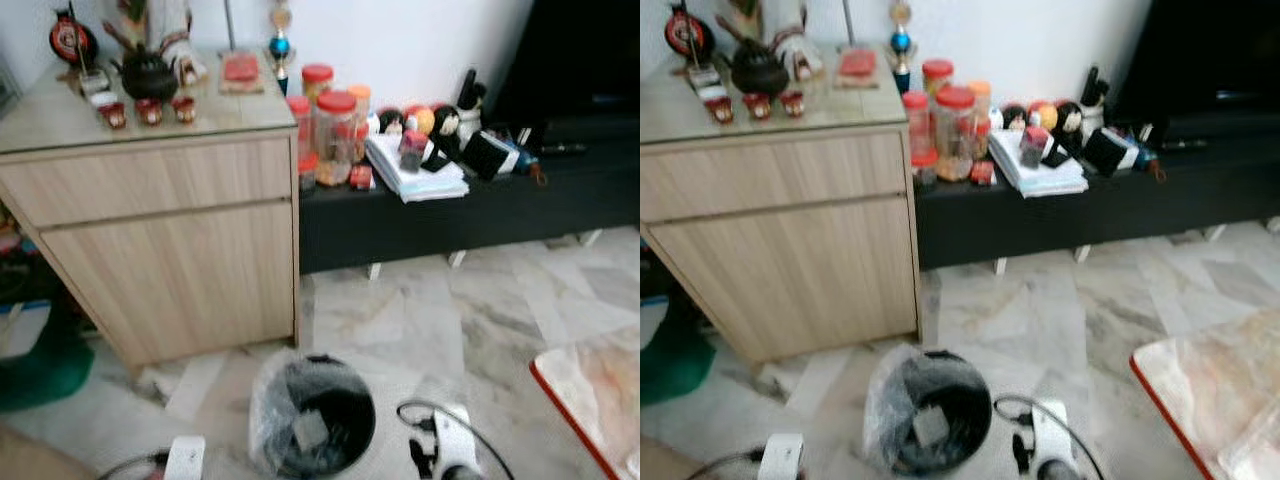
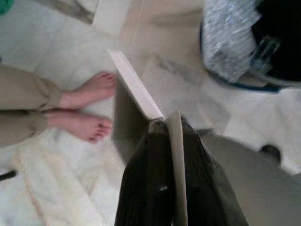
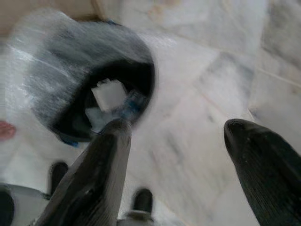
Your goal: Picking trash to rubbish bin
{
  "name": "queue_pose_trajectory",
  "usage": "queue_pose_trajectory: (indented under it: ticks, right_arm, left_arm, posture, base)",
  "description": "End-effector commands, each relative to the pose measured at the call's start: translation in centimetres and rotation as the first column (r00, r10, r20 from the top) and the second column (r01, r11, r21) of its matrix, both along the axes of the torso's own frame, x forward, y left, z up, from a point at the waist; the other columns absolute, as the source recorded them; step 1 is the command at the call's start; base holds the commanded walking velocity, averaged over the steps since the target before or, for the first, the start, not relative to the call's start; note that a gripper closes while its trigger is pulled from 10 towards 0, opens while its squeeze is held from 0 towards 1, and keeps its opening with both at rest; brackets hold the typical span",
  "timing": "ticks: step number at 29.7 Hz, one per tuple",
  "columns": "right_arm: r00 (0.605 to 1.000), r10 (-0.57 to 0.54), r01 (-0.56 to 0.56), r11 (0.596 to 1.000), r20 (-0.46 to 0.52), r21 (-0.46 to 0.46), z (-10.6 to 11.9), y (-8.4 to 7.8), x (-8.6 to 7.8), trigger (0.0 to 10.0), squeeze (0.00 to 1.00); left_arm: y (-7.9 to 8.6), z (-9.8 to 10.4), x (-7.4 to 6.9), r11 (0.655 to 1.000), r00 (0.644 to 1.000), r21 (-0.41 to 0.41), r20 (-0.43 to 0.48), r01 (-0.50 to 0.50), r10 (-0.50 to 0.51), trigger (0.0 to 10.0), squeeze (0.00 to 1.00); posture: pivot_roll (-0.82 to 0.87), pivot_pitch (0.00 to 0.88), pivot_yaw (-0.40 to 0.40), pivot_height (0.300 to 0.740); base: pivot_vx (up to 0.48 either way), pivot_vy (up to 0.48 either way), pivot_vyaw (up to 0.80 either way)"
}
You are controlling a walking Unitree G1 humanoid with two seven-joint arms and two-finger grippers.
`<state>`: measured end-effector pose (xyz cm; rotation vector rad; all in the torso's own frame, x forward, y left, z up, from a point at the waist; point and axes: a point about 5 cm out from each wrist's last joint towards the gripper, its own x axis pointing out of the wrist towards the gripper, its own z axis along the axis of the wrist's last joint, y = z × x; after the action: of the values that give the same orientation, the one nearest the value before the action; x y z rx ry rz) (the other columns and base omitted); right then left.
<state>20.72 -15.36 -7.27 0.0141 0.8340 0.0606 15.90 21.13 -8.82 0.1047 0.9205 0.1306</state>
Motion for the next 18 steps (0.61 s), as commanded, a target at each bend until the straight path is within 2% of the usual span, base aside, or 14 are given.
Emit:
queue_pose_trajectory:
  ticks: [1, 8, 9, 11, 13, 15, 16, 17, 18]
  right_arm:
    - [1.0, -0.018, 0.017, 1.0, -0.019, -0.025, -0.3, -1.1, -0.6, 10.0, 0.0]
    - [1.0, -0.016, 0.015, 0.999, -0.019, -0.029, -0.3, -1.2, -0.7, 10.0, 0.0]
    - [1.0, -0.013, 0.013, 0.999, -0.015, -0.03, -0.2, -1.2, -0.5, 10.0, 0.0]
    - [1.0, -0.011, 0.011, 1.0, -0.012, -0.029, -0.2, -1.2, -0.5, 10.0, 0.0]
    - [1.0, -0.004, 0.004, 1.0, 0.004, -0.028, 0.0, -1.1, -0.1, 10.0, 0.0]
    - [1.0, 0.01, -0.009, 1.0, 0.029, -0.024, 0.4, -0.9, 0.6, 10.0, 0.0]
    - [1.0, 0.01, -0.009, 1.0, 0.029, -0.024, 0.4, -0.9, 0.6, 10.0, 0.0]
    - [0.999, 0.017, -0.016, 1.0, 0.045, -0.02, 0.7, -0.7, 1.0, 10.0, 0.0]
    - [0.999, 0.019, -0.018, 1.0, 0.051, -0.019, 0.8, -0.6, 1.2, 10.0, 0.0]
  left_arm:
    - [-0.5, 0.1, 0.5, 1.0, 1.0, -0.009, 0.009, 0.01, -0.01, 10.0, 0.0]
    - [-0.5, 0.3, 1.0, 1.0, 0.999, -0.003, 0.026, 0.022, -0.022, 10.0, 0.0]
    - [-0.6, 0.7, 1.7, 0.999, 0.997, 0.007, 0.058, 0.048, -0.048, 10.0, 0.0]
    - [-0.6, 0.9, 2.1, 0.998, 0.995, 0.014, 0.071, 0.065, -0.066, 10.0, 0.0]
    - [-0.6, 1.5, 3.1, 0.997, 0.991, 0.015, 0.117, 0.07, -0.071, 10.0, 0.0]
    - [-0.6, 3.0, 5.4, 0.995, 0.972, 0.038, 0.213, 0.096, -0.102, 10.0, 0.0]
    - [-0.6, 3.0, 5.4, 0.995, 0.972, 0.038, 0.213, 0.096, -0.102, 10.0, 0.0]
    - [-0.7, 4.3, 7.2, 0.992, 0.949, 0.056, 0.288, 0.115, -0.126, 10.0, 0.0]
    - [-0.8, 5.0, 8.1, 0.989, 0.935, 0.069, 0.324, 0.128, -0.143, 10.0, 0.0]
  posture:
    - [-0.02, 0.035, -0.051, 0.74]
    - [-0.02, 0.029, -0.051, 0.74]
    - [-0.02, 0.028, -0.053, 0.74]
    - [-0.02, 0.028, -0.053, 0.74]
    - [-0.02, 0.029, -0.054, 0.74]
    - [-0.02, 0.033, -0.055, 0.74]
    - [-0.02, 0.033, -0.055, 0.74]
    - [-0.02, 0.034, -0.057, 0.74]
    - [-0.02, 0.034, -0.057, 0.74]
  base:
    - [0.285, 0.0, 0.0]
    - [0.283, 0.0, 0.0]
    - [0.277, 0.0, 0.0]
    - [0.277, 0.0, 0.0]
    - [0.283, 0.0, 0.0]
    - [0.281, 0.0, 0.0]
    - [0.281, 0.0, 0.0]
    - [0.289, 0.0, 0.0]
    - [0.292, 0.0, 0.0]
